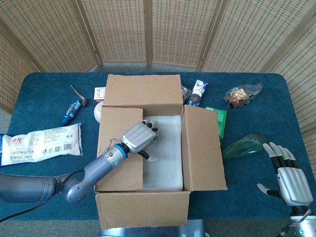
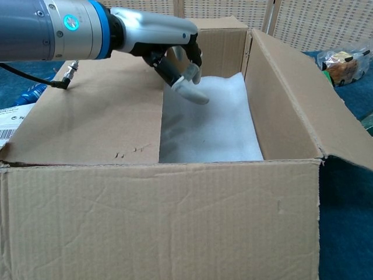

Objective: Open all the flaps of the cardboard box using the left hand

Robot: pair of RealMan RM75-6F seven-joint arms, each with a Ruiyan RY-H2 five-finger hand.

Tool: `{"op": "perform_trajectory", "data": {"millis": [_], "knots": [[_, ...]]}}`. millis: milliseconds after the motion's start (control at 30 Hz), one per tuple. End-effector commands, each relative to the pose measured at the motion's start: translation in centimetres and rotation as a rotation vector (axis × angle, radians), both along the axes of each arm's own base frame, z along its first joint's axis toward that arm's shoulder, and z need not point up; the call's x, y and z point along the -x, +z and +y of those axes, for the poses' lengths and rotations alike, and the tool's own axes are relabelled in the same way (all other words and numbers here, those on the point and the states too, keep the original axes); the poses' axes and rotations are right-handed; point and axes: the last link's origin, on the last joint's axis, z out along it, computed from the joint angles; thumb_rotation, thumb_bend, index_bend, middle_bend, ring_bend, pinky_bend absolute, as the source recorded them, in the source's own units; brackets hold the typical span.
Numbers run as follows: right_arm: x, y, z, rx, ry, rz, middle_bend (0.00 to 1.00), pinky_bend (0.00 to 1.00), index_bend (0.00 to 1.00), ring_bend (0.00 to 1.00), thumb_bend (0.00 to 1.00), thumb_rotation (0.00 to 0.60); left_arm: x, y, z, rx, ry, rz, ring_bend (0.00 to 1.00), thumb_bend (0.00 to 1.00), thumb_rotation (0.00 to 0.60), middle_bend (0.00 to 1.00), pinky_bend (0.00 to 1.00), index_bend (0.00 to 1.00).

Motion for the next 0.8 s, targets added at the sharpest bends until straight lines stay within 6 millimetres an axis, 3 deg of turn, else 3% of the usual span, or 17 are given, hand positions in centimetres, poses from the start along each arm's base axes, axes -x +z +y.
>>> {"op": "perform_trajectory", "data": {"millis": [33, 567, 800], "knots": [[0.0, 0.0, 0.0, -0.002, -0.001, -0.001, 0.00, 0.00, 0.00, 0.00, 0.00, 0.600, 0.2, -0.1, -0.1, 0.003, 0.001, 0.011, 0.16, 0.00, 0.287, 0.35, 0.22, 0.68], [0.0, 0.2, 0.1, 0.004, 0.003, -0.007, 0.00, 0.00, 0.00, 0.00, 0.00, 0.600, 0.4, 0.4, -0.2, 0.013, -0.009, 0.029, 0.16, 0.00, 0.285, 0.36, 0.21, 0.71], [-0.1, 0.3, 0.0, 0.008, 0.004, -0.012, 0.00, 0.00, 0.00, 0.00, 0.00, 0.600, 0.8, 1.9, -0.2, -0.002, -0.015, 0.044, 0.16, 0.00, 0.282, 0.36, 0.21, 0.74]]}}
